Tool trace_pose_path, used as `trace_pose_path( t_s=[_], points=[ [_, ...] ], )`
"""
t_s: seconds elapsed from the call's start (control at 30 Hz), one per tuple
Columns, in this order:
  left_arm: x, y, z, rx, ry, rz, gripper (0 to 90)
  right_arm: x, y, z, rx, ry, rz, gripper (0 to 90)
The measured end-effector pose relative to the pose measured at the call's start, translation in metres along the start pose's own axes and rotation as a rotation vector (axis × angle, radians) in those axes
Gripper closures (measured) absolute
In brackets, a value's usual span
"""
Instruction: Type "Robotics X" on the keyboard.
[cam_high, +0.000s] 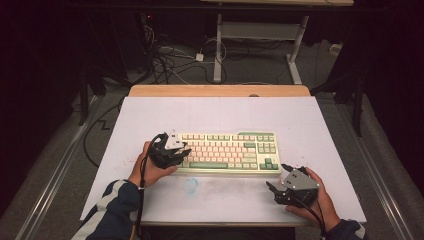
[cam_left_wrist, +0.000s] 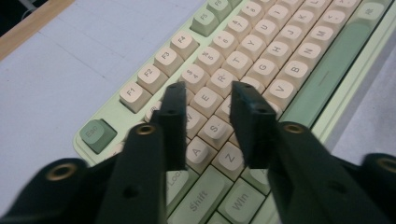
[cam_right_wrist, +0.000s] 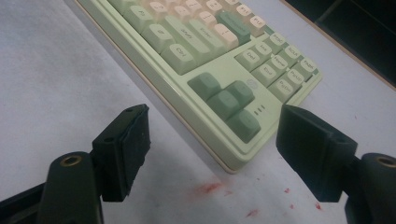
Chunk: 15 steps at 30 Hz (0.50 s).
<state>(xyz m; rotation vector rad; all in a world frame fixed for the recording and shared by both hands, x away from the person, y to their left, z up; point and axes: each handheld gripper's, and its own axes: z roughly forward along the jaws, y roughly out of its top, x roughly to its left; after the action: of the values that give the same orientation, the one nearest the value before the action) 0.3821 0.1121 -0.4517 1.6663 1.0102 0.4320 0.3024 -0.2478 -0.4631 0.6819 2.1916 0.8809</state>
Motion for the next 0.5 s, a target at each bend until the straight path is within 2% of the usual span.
trace_pose_path(
  t_s=[0.07,0.13,0.33,0.43,0.5],
  points=[
    [-0.001,0.001,-0.005,-0.013,-0.014,-0.008,51.7,0.0,0.0,0.0,-0.002,0.0,0.0,27.2],
    [-0.001,0.001,-0.011,-0.047,0.0,-0.002,42.2,0.0,0.0,-0.001,-0.003,0.0,0.001,27.2],
    [0.003,-0.004,-0.026,-0.112,0.016,0.015,28.4,-0.001,0.0,-0.001,-0.005,-0.001,0.004,27.2],
    [0.004,-0.008,-0.029,-0.117,0.024,0.007,23.8,-0.001,0.0,-0.001,-0.005,0.0,0.004,27.2],
    [0.003,-0.011,-0.033,-0.105,0.002,0.019,23.0,-0.001,0.0,-0.002,-0.005,0.0,0.005,27.2]
  ],
)
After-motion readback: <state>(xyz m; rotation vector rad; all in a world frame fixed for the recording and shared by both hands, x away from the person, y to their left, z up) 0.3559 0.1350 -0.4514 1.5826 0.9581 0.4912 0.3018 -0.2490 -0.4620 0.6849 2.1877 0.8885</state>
